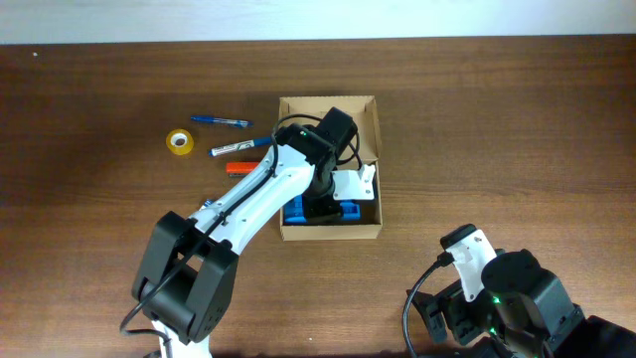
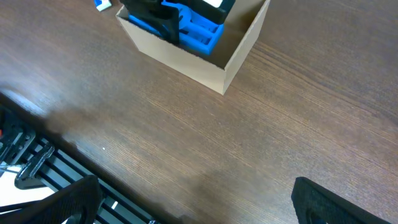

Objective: Pack container
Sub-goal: 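Carry the blue tray into the box and release it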

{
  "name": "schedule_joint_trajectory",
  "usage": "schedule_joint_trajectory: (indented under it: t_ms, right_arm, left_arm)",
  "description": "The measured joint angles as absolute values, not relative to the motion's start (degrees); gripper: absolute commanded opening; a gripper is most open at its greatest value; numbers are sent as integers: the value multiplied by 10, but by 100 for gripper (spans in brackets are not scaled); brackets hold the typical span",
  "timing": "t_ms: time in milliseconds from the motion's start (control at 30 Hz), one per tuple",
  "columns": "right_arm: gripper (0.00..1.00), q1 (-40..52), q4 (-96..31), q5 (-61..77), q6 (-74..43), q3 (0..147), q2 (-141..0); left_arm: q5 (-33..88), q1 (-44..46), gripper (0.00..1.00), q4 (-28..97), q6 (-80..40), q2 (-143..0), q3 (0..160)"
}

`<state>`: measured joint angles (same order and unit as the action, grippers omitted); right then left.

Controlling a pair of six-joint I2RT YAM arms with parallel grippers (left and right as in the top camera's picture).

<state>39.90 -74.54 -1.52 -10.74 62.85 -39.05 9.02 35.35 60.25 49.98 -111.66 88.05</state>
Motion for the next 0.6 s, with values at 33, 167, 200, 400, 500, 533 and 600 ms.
schedule_joint_trajectory:
  t_ms: [33,167,200,400,500,533,600]
  right_arm:
    - [99,399,-745,-15,-108,628,-390]
    - [99,399,-745,-15,-108,628,-390]
    - [99,399,-745,-15,-107,628,-390]
    - [99,399,-745,-15,-107,628,-390]
    - [99,399,-745,-15,-108,628,-390]
    - [99,399,-745,-15,-108,628,-390]
    - [99,399,-745,-15,-108,628,-390]
  left_arm:
    - [90,354,39,605,500,-1117,881]
    - [90,354,39,613,500,-1117,881]
    - [90,354,39,613,500,-1117,881]
    - [90,354,56,613,500,-1117,881]
    - [90,354,65,613,502,-1117,881]
    - [90,354,66,613,502,-1117,881]
    - [90,354,66,613,502,-1117,881]
